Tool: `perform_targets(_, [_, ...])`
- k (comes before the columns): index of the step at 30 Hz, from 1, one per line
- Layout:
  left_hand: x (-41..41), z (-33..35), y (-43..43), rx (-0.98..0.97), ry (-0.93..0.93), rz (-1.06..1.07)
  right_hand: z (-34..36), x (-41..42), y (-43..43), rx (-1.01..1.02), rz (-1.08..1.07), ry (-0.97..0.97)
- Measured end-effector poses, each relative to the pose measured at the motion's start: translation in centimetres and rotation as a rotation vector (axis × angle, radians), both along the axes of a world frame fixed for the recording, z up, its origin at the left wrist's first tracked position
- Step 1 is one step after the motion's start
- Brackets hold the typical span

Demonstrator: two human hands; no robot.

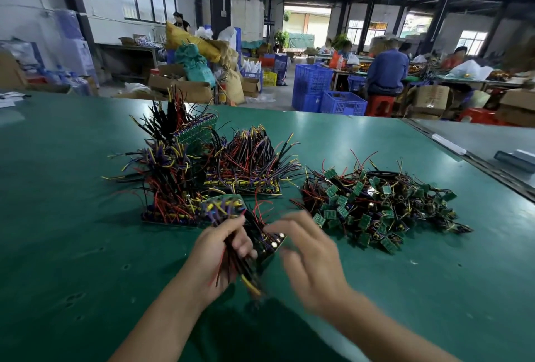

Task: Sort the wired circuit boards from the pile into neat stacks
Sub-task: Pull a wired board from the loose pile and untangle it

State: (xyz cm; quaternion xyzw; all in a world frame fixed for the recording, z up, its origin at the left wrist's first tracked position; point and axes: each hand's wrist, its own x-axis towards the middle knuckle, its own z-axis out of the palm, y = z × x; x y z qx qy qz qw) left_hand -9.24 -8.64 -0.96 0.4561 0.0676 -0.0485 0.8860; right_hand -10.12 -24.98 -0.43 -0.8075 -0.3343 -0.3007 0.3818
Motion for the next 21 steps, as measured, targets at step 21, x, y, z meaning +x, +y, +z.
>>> perform_targets(21, [-1.2, -0.2, 1.0, 0.399, 0.045, -0.652, 2.4, 5.3, -0.2, -1.045, 0.161, -0.136])
